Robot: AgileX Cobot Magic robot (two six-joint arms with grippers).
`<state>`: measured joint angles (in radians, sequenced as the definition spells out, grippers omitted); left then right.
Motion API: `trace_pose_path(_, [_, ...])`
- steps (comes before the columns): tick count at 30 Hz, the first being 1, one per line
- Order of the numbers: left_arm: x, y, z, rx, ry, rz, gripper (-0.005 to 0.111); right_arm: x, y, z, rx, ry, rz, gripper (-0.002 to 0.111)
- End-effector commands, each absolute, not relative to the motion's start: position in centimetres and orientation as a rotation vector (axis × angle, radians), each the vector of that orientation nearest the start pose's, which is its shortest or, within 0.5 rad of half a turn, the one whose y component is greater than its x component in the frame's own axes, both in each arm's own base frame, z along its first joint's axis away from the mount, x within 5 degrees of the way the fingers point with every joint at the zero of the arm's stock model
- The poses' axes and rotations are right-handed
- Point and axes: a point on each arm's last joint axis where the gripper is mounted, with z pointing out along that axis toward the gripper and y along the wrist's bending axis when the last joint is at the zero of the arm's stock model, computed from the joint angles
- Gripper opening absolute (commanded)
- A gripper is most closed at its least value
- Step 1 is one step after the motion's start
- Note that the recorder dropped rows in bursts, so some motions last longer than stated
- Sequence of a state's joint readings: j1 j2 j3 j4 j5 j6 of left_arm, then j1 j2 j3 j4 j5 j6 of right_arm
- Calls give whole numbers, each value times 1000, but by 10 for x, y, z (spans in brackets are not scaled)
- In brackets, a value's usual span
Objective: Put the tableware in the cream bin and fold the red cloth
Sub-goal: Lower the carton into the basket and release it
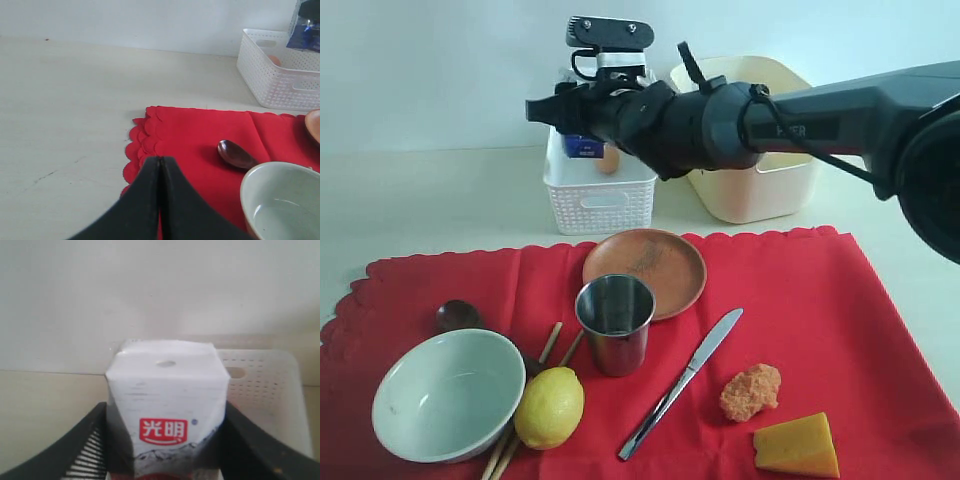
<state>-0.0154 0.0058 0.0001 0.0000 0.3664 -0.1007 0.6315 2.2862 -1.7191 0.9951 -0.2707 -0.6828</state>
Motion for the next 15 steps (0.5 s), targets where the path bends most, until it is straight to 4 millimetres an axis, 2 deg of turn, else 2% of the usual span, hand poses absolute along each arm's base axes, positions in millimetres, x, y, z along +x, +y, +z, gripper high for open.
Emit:
trace_pose_path(1, [53,-1,181,-76,1841,-86,1,445,291,185,-125,1875,272,0])
trace_pose_path(8, [53,-1,181,-76,1841,-86,1,448,291,158,-130,1907,224,0])
trace_pose_path(12, [53,-1,181,-76,1841,-86,1,448,291,151,-168,1901,188,0])
trace_pose_path(15, [53,-1,181,-76,1841,-86,1,448,291,150,-181,1901,185,8])
